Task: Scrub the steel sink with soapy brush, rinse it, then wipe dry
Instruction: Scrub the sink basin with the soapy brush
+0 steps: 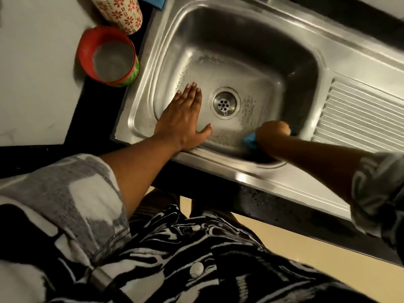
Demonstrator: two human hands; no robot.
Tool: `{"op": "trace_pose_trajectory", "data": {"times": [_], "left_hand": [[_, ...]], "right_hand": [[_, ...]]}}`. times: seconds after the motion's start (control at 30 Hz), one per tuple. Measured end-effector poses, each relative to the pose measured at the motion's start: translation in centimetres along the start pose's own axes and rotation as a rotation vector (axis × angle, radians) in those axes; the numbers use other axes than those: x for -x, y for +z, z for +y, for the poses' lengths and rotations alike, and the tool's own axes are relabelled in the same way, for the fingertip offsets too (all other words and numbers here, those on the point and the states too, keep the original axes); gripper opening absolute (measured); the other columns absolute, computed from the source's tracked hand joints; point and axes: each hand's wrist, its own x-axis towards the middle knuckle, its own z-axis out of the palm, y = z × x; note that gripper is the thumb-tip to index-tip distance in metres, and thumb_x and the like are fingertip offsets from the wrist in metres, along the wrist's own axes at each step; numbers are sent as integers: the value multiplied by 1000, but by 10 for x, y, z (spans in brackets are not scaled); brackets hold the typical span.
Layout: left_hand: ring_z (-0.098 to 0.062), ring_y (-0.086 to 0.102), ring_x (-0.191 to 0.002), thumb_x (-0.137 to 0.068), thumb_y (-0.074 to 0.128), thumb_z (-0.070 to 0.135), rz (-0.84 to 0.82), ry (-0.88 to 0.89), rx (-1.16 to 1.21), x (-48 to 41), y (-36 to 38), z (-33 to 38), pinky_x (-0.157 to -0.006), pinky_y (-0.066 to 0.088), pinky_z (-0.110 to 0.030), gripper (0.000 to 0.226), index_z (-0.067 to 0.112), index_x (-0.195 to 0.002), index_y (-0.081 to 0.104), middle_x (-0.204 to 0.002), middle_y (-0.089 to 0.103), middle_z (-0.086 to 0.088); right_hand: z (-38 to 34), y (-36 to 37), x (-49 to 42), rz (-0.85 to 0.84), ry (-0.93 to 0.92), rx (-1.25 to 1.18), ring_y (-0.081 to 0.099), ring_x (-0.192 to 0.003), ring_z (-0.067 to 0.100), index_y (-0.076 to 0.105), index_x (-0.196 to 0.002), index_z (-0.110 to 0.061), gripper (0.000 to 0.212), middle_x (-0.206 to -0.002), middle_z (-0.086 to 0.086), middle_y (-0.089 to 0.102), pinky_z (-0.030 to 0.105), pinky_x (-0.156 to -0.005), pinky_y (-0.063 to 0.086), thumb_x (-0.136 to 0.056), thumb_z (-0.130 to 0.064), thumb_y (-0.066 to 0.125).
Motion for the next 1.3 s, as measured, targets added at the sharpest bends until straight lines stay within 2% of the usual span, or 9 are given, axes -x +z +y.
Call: {"op": "trace_pose_trajectory", "data": {"times": [0.1,0.23,0.37,0.47,0.53,0.67,0.83,1.13,1.3], "left_hand": [[-29,6,-164,-91,31,71,-9,5,-4,-1,0,-1,-133,11,-44,106,1,-167,9,-175,7,-21],[-28,4,-164,-90,25,73,-20,-12,-13,0,-1,0,-133,9,-44,107,1,-167,8,-176,5,-20],[-28,5,-164,-89,28,73,-31,-5,-1,1,-3,1,-133,10,-44,108,1,-168,9,-176,6,-20],[-28,4,-164,-90,30,72,-26,-6,-1,0,-3,0,-133,11,-44,107,1,-168,8,-176,6,-19],[-28,4,-164,-90,31,72,-28,-6,-4,0,-2,0,-133,11,-44,107,1,-168,8,-176,5,-19],[-28,5,-164,-91,30,72,-21,2,2,-1,-1,0,-133,11,-44,106,1,-167,9,-175,7,-20],[-28,4,-164,-92,30,71,-15,-3,2,-1,0,-1,-133,9,-43,105,2,-168,10,-176,6,-20],[-28,3,-164,-92,31,71,-15,5,9,0,-2,0,-133,9,-43,105,2,-168,8,-176,5,-19],[-27,1,-164,-94,30,70,-15,4,27,0,0,-1,-133,7,-43,103,2,-168,6,-176,3,-18]], "right_hand": [[44,-23,-33,118,149,-77,66,-116,30,70,-119,-14,36,-125,6,68,41,-89,53,-98,-41,60],[69,-41,-65,178,265,-115,63,-121,36,68,-125,-9,31,-131,14,66,43,-90,51,-100,-23,58],[45,-27,-36,112,206,-83,63,-122,32,67,-126,-10,33,-132,9,66,40,-90,52,-102,-29,55],[4,-4,1,25,27,10,66,-117,26,67,-125,-15,42,-128,3,67,36,-79,50,-103,-47,53],[-13,1,13,-35,-57,36,67,-114,27,67,-125,-15,42,-126,3,68,36,-73,48,-103,-47,53],[20,-21,-31,39,57,35,67,-109,30,70,-118,-15,32,-119,5,68,39,-80,54,-96,-35,62],[85,-43,-87,210,293,-84,66,-113,38,70,-121,-4,29,-123,17,69,45,-88,56,-100,-20,57],[11,-1,-10,28,109,-84,66,-113,25,65,-125,-15,38,-123,4,67,36,-86,52,-102,-43,54],[52,-26,-63,117,238,-131,64,-121,31,67,-127,-12,34,-131,9,66,41,-89,54,-98,-30,63]]}}
